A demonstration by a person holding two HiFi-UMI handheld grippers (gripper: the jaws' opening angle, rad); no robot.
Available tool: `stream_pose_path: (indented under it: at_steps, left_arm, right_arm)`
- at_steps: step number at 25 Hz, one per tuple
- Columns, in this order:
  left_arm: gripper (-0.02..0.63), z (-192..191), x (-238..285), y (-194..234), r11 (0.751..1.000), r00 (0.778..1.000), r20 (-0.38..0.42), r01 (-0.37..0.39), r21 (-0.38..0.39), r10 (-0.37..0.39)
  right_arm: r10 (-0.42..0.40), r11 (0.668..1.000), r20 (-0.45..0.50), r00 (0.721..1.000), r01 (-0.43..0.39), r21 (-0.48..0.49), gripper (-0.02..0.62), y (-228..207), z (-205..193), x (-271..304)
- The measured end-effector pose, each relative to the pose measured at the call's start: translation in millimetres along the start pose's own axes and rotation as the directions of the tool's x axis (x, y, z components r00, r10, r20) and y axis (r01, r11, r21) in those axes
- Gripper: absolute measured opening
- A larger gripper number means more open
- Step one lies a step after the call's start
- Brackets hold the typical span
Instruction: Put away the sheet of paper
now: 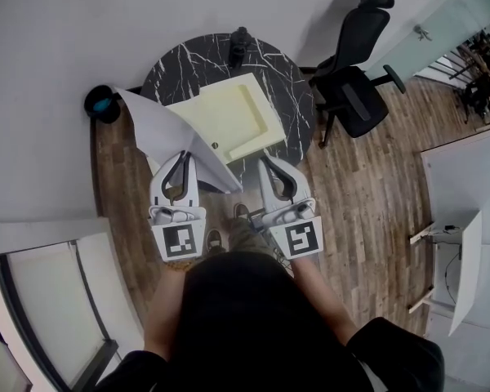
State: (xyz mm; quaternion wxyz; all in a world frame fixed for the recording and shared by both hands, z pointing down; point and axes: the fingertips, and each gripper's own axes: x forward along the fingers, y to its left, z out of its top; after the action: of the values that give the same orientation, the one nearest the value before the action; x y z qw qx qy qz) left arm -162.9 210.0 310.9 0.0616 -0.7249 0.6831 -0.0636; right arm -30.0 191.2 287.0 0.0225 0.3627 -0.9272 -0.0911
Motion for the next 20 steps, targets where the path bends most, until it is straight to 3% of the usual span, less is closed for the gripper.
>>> stream_pose_path:
  at_steps: [11,20]
  left_arm:
    - [0.038,-3,41,1,0.999,0.999,-0.028,-0.025,0.036,0.026]
    - [0.038,-11,93,-21,0.993,0.996,-0.082,-0.010,0.116,0.019]
  right_arm:
    - [0.029,1.000,0.001,1.000,-0.029,0.004,0.000,-41,-9,29]
    - [0.033,0.998,0.002,0.999,-0.033,0.048,0.000,-106,-27,42]
